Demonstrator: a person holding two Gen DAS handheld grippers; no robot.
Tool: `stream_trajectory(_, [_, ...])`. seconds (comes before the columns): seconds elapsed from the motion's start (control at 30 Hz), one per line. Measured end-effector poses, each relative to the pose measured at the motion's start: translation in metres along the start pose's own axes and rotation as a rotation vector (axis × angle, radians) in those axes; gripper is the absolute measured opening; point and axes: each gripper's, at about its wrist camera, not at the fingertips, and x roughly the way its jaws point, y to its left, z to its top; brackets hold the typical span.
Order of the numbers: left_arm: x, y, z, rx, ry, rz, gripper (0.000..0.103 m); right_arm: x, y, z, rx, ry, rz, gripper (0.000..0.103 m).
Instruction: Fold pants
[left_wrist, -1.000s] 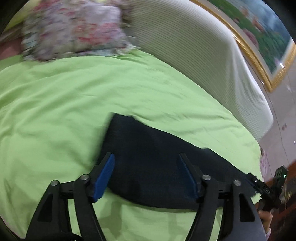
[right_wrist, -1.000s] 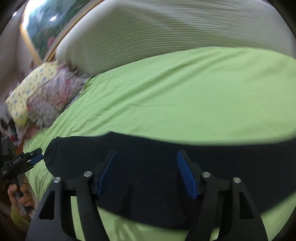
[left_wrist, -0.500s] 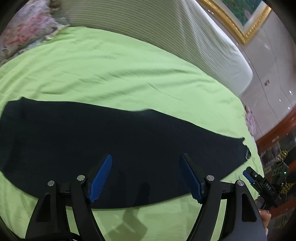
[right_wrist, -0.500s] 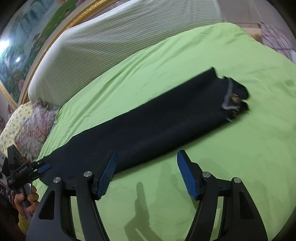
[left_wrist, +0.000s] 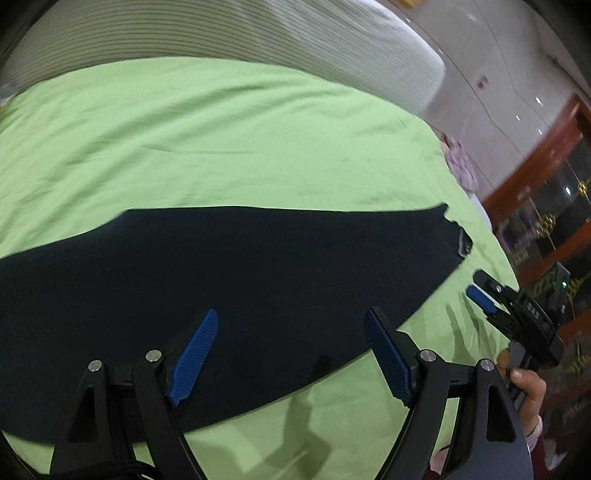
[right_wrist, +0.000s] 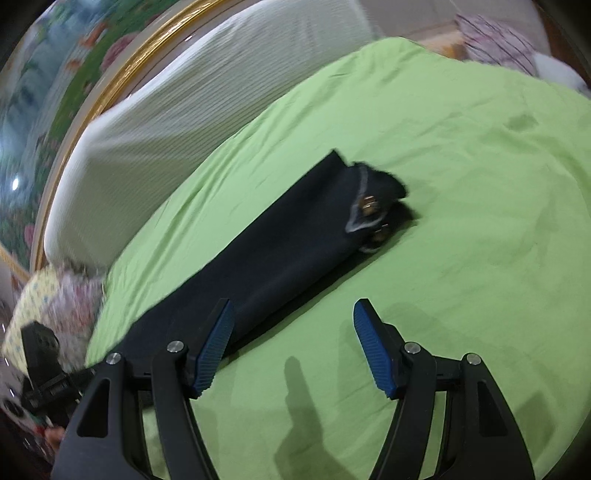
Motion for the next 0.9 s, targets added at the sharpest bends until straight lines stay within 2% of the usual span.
stream_trajectory(0.2, [0.037,-0.030,0.035,0.096,0.070,-0.044,0.082,0.007,-0.030,0.014,0.121,-0.020,0.037,0.068])
stream_trajectory(0.33, [0.067,-0.048,0.060,0.133,0.120,-0.086,0.082,0.013,-0.035,0.022,0.160,-0.034,0.061,0.068])
stream_trajectory(0.47, [0.099,-0.071,0.083,0.173,0.185,-0.129,0.082,0.021,-0.036,0.025,0.194,-0.034,0.082,0.064])
stream_trajectory(0.57, [0.114,-0.088,0.094,0.212,0.190,-0.129,0.082,0.026,-0.042,0.026,0.221,-0.042,0.104,0.059])
stream_trajectory(0.63, [0.128,-0.099,0.102,0.239,0.199,-0.146,0.082,0.029,-0.043,0.026,0.234,-0.049,0.112,0.051])
stream_trajectory(0.7, [0.147,-0.111,0.110,0.258,0.244,-0.161,0.082,0.032,-0.048,0.024,0.253,-0.044,0.113,0.036])
stream_trajectory(0.8, [0.167,-0.127,0.114,0.307,0.284,-0.170,0.082,0.033,-0.055,0.025,0.280,-0.041,0.122,0.024])
stream_trajectory(0.9, [0.186,-0.146,0.117,0.358,0.316,-0.175,0.082,0.032,-0.057,0.024,0.283,-0.049,0.134,0.018])
